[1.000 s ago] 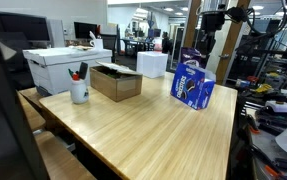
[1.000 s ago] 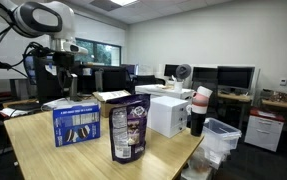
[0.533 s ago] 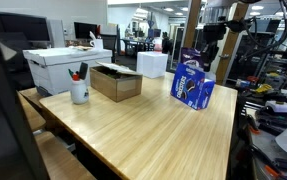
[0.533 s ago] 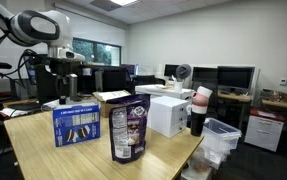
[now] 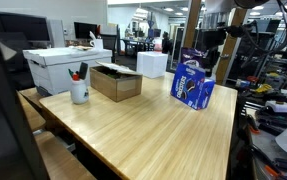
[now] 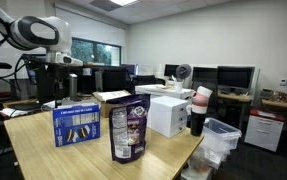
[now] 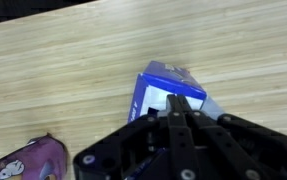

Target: Remove the blue packet from the blue box and place it on the counter

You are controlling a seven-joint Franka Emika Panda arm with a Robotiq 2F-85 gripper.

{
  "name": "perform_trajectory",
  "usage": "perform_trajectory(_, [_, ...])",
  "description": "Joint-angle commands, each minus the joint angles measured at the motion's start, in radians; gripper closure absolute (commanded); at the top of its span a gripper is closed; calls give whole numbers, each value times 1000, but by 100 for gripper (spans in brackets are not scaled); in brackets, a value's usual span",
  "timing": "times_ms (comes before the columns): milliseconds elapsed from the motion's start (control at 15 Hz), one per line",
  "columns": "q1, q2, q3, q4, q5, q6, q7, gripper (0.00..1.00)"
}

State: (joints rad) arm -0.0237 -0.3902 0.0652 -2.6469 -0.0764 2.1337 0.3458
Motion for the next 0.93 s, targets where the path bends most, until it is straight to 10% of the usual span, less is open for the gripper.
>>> perform_trajectory(0, [4,-3,11,-11,13,11,-2,97])
perform_trajectory(867, [-62,139,-16,127,-135,87,19,97])
